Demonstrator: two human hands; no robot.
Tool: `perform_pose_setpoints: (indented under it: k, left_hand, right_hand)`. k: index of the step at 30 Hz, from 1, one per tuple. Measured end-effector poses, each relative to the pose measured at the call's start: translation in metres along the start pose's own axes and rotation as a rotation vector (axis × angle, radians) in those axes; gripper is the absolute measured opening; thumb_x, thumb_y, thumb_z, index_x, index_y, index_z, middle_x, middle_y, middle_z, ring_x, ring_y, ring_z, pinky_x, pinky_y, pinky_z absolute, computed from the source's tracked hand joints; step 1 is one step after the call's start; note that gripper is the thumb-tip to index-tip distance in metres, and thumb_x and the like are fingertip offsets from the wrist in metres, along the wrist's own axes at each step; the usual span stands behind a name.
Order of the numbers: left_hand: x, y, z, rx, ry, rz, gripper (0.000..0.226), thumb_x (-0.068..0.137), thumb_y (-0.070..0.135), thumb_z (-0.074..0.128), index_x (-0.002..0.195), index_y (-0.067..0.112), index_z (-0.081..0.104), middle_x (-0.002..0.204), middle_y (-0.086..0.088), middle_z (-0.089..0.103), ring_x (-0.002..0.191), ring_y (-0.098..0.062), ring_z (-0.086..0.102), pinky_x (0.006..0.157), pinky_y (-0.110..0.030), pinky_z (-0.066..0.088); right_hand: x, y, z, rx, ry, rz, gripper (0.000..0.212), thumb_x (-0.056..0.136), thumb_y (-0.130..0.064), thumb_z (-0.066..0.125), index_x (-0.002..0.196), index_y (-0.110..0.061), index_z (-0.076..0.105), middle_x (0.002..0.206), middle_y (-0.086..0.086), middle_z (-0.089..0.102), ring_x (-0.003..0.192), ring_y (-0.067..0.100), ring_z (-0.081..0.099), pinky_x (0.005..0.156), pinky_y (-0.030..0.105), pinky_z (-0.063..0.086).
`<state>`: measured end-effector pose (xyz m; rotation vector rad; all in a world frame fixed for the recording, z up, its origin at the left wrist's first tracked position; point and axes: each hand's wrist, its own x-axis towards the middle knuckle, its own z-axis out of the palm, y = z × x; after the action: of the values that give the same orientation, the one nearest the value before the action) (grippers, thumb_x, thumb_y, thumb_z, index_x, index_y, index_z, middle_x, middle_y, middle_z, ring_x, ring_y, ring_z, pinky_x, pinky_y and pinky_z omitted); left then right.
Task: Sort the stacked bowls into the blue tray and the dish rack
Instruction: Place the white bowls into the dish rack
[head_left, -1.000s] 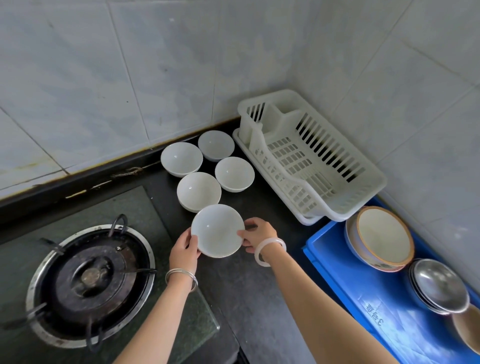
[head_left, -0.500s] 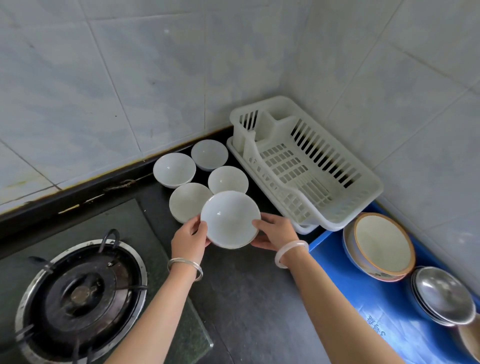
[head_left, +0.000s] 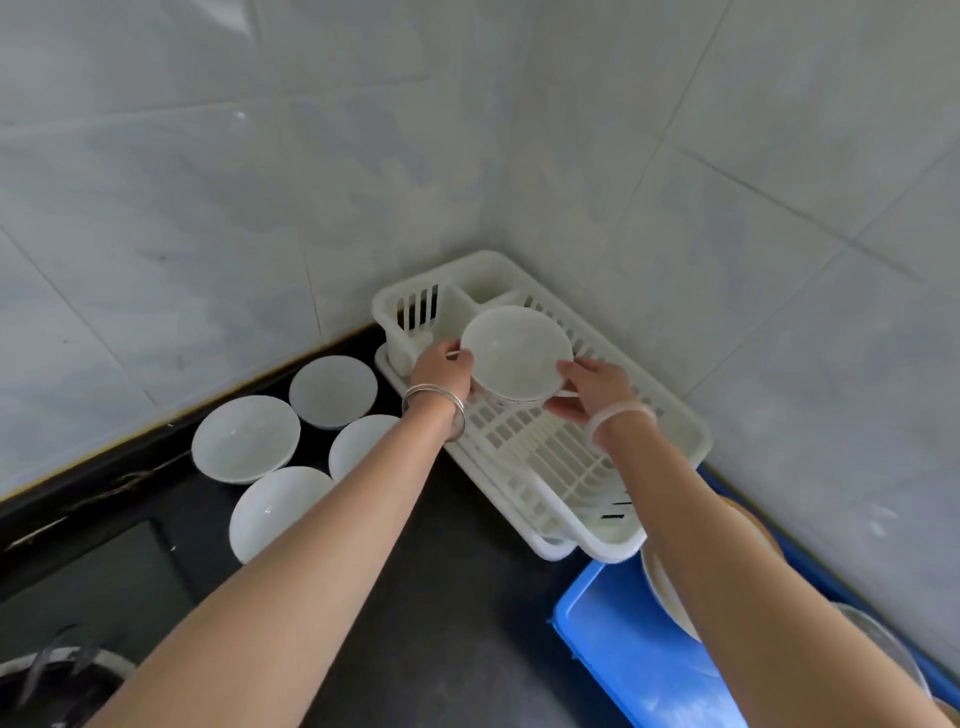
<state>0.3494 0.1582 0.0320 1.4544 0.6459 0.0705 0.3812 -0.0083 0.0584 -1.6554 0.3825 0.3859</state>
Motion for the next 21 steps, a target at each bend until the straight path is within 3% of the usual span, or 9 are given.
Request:
perform_pose_setpoints:
  k: [3, 6, 9, 14, 18, 19, 21]
  left_hand:
    - [0.04, -0.006, 0.024, 0.018, -0.029, -0.076, 0.033, 0.086, 0.008, 0.042, 0.114, 0.01, 0.061, 0.115, -0.02, 0.063, 0.107, -0.038, 0.059, 0.094, -0.05, 0.05]
    - [0.073, -0.014, 0.042, 0.083, -0.056, -0.113, 0.037, 0.085, 0.007, 0.037, 0.114, 0.009, 0.06, 0.118, -0.022, 0.061, 0.107, -0.039, 0.058, 0.093, -0.051, 0.049]
    - [0.099, -0.025, 0.054, 0.119, -0.079, -0.161, 0.04, 0.086, 0.005, 0.033, 0.117, 0.009, 0.058, 0.121, -0.022, 0.058, 0.108, -0.041, 0.056, 0.092, -0.054, 0.049]
    - [0.121, -0.035, 0.06, 0.131, -0.071, -0.203, 0.039, 0.089, 0.005, 0.032, 0.121, 0.01, 0.055, 0.122, -0.02, 0.056, 0.103, -0.042, 0.058, 0.083, -0.057, 0.053]
    - [0.124, -0.037, 0.062, 0.109, -0.072, -0.192, 0.04, 0.09, 0.005, 0.03, 0.122, 0.011, 0.054, 0.106, -0.017, 0.057, 0.063, -0.029, 0.059, 0.061, -0.045, 0.058]
    - [0.125, -0.037, 0.062, 0.102, -0.072, -0.188, 0.04, 0.09, 0.005, 0.03, 0.122, 0.011, 0.053, 0.104, -0.016, 0.056, 0.063, -0.028, 0.059, 0.065, -0.047, 0.058]
    - [0.125, -0.039, 0.061, 0.116, -0.076, -0.169, 0.04, 0.089, 0.006, 0.031, 0.121, 0.012, 0.054, 0.109, -0.018, 0.058, 0.08, -0.035, 0.062, 0.077, -0.056, 0.055]
  right_hand:
    - [0.035, 0.003, 0.001, 0.031, 0.032, 0.049, 0.035, 0.091, -0.013, 0.056, 0.125, -0.005, 0.054, 0.107, 0.015, 0.061, 0.086, 0.03, 0.065, 0.069, 0.034, 0.056]
    - [0.065, 0.007, 0.003, 0.04, 0.051, 0.111, 0.035, 0.092, -0.015, 0.054, 0.126, -0.004, 0.053, 0.107, 0.014, 0.059, 0.076, 0.026, 0.062, 0.064, 0.034, 0.055]
    - [0.087, 0.014, 0.009, 0.077, 0.066, 0.172, 0.034, 0.093, -0.016, 0.052, 0.125, -0.005, 0.051, 0.105, 0.012, 0.058, 0.079, 0.027, 0.06, 0.055, 0.032, 0.053]
    - [0.113, 0.029, 0.017, 0.133, 0.074, 0.192, 0.035, 0.094, -0.018, 0.052, 0.127, -0.007, 0.05, 0.122, 0.012, 0.054, 0.09, 0.026, 0.056, 0.061, 0.031, 0.053]
    - [0.127, 0.038, 0.018, 0.158, 0.081, 0.189, 0.011, 0.093, -0.021, 0.052, 0.101, -0.014, 0.051, 0.096, 0.006, 0.056, 0.079, 0.022, 0.056, 0.07, 0.032, 0.053]
    - [0.129, 0.04, 0.018, 0.163, 0.084, 0.181, 0.01, 0.093, -0.022, 0.052, 0.1, -0.014, 0.051, 0.09, 0.003, 0.055, 0.077, 0.02, 0.056, 0.069, 0.032, 0.053]
    - [0.131, 0.045, 0.019, 0.17, 0.078, 0.162, 0.01, 0.093, -0.024, 0.051, 0.098, -0.015, 0.051, 0.086, -0.001, 0.054, 0.076, 0.016, 0.056, 0.062, 0.029, 0.053]
